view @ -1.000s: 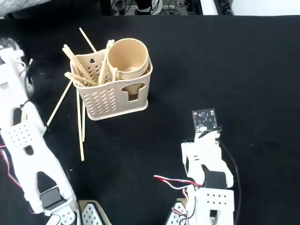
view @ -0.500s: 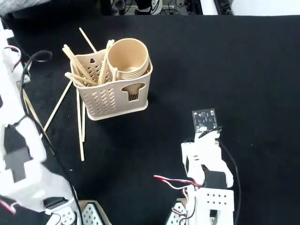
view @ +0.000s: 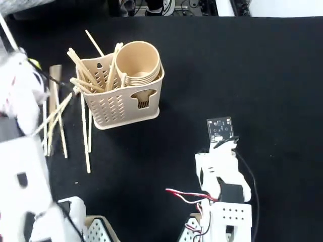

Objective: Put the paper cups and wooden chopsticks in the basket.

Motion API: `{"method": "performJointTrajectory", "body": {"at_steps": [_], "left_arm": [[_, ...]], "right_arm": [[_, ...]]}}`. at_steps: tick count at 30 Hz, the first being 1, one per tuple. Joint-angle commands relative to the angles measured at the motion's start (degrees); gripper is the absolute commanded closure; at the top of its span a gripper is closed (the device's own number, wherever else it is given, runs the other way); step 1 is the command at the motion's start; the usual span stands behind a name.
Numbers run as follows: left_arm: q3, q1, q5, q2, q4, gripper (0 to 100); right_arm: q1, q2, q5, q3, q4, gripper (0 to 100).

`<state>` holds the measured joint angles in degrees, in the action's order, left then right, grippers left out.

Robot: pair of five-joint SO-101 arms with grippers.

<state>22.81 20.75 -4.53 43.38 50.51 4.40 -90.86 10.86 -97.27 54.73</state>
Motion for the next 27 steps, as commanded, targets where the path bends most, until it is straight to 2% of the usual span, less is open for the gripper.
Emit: {"method": "performJointTrajectory", "body": {"at_steps": [1, 6, 11, 18, 24, 27], "left_arm": [[15.43, -3.38, -0.70, 18.90, -15.21, 97], [26.86, -6.81, -0.70, 34.02, -26.02, 97], [30.37, -12.26, -0.70, 38.95, -30.42, 97], [30.64, -19.82, -0.70, 28.92, -31.56, 97], [30.29, -20.70, -0.79, 16.44, -31.74, 97], [31.25, -20.79, -0.79, 11.78, -34.99, 97]], "right_arm": [[-0.62, -0.57, 0.26, 0.13, 0.18, 98.6], [-0.62, -0.57, 0.26, 0.13, 0.18, 98.6], [-0.62, -0.57, 0.26, 0.13, 0.18, 98.6], [-0.62, -0.57, 0.26, 0.13, 0.18, 98.6], [-0.62, -0.57, 0.26, 0.13, 0.18, 98.6], [-0.62, -0.57, 0.26, 0.13, 0.18, 98.6]]}}
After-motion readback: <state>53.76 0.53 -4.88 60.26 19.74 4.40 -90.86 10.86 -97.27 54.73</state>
